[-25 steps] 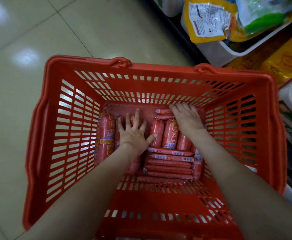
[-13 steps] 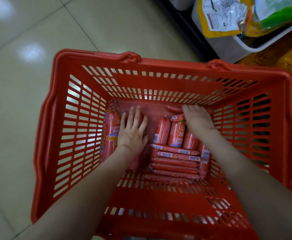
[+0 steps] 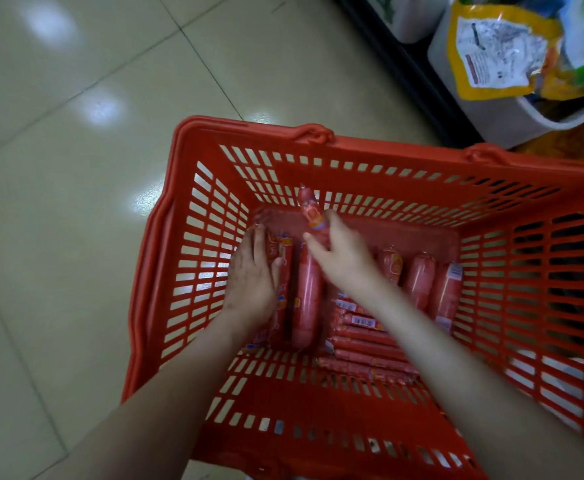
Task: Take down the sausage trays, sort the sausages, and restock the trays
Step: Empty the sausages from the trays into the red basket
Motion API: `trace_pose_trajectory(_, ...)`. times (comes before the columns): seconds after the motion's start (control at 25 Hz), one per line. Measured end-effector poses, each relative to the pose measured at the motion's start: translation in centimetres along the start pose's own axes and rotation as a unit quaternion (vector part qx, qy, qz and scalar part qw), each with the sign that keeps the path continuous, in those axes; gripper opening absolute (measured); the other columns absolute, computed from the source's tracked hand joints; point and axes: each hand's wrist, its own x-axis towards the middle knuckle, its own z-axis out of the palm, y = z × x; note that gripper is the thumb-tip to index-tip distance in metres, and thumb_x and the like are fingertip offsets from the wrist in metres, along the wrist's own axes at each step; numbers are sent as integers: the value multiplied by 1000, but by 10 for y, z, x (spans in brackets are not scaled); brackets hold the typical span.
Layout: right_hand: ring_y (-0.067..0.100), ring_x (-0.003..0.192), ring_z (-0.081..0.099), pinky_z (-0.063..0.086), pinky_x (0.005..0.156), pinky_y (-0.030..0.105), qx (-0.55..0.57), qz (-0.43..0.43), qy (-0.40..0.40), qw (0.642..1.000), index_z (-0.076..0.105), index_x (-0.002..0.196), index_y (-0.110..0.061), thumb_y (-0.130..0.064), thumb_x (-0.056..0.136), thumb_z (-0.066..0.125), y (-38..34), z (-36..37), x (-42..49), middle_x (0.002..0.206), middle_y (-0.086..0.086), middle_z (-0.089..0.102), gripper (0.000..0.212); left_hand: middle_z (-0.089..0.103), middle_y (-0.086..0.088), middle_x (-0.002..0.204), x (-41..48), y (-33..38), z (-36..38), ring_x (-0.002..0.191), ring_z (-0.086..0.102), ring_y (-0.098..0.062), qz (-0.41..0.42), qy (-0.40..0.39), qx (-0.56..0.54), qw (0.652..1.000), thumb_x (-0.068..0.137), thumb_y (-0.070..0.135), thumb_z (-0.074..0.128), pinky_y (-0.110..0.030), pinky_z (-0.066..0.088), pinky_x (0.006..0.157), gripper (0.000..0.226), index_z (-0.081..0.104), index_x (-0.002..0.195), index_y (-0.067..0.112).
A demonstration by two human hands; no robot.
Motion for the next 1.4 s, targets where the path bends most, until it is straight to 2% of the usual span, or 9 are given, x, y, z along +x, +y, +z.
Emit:
trace_pose_trajectory(0.16, 18, 74, 64, 52, 70, 28, 436, 211, -28, 874, 60, 89, -11, -7, 92, 57, -17, 36, 7, 77, 5, 64, 6, 34, -9, 148, 2, 3, -6, 138, 26, -20, 12, 54, -72, 996, 100, 42, 24, -32, 14, 114, 54, 36, 143, 12)
trace_pose_trajectory(0.32, 18, 83, 67, 54, 82, 29, 594, 220, -51, 772, 61, 102, -2, -10, 92, 58, -15, 35, 7, 87, 9, 67, 13, 46, -2, 137, 4, 12, -15, 128, 34, -18, 64, 29, -55, 996, 88, 61, 26, -35, 19, 107, 69, 39, 139, 16)
trace_pose_trajectory(0.44, 27, 103, 62, 47, 99, 35, 615, 222, -84, 752, 56, 120, 3, -18, 93, 56, -12, 35, 8, 107, 18, 63, 34, 41, -9, 142, 4, 10, -12, 132, 31, -24, 86, -5, -11, 996, 87, 60, 26, -40, 19, 110, 78, 25, 147, 10)
trace_pose_trajectory(0.56, 25, 118, 57, 40, 106, 34, 588, 211, -118, 772, 55, 126, 2, -21, 94, 54, -14, 38, 10, 124, 17, 61, 40, 47, -15, 135, 5, 8, -14, 126, 38, -29, 80, 11, 8, 997, 89, 49, 30, -40, 26, 108, 72, 32, 143, 2)
trace_pose_trajectory(0.76, 18, 109, 61, 45, 97, 30, 493, 154, -73, 853, 60, 109, -17, -11, 86, 65, -12, 30, 16, 110, 5, 67, 25, 55, -12, 115, 24, 31, -25, 107, 50, -29, 75, 0, 172, 982, 86, 31, 39, -37, 39, 95, 50, 45, 126, 2)
trace_pose_trajectory(1.0, 11, 87, 64, 52, 76, 25, 498, 106, 24, 860, 51, 115, -13, 3, 86, 61, -4, 6, 20, 100, 4, 64, 34, 52, -13, 124, 33, 37, -44, 114, 51, -29, 137, 28, 286, 948, 92, 15, 47, -38, 41, 95, 43, 36, 134, 11)
trace_pose_trajectory(1.12, 12, 102, 60, 52, 79, 21, 340, 39, -42, 939, 58, 115, -19, -4, 87, 64, 3, 0, 20, 119, 2, 59, 33, 50, -14, 127, 42, 32, -51, 117, 49, -30, 164, 2, 349, 923, 92, 17, 49, -39, 40, 98, 47, 34, 137, 12)
trace_pose_trajectory(1.32, 3, 70, 55, 46, 63, 19, 279, 65, -95, 953, 59, 106, -22, -11, 84, 69, 4, -9, 18, 96, -4, 59, 27, 44, -17, 130, 22, 42, -31, 120, 45, -31, 37, -59, 267, 961, 95, 24, 47, -38, 42, 96, 48, 26, 136, 10)
trace_pose_trajectory(1.4, 7, 80, 58, 47, 66, 18, 288, 88, -115, 947, 53, 120, -22, -9, 84, 69, 1, 0, 16, 103, -1, 58, 42, 43, -18, 130, 6, 40, -28, 115, 49, -30, -31, -81, 225, 970, 96, 28, 48, -36, 46, 88, 52, 24, 137, 7)
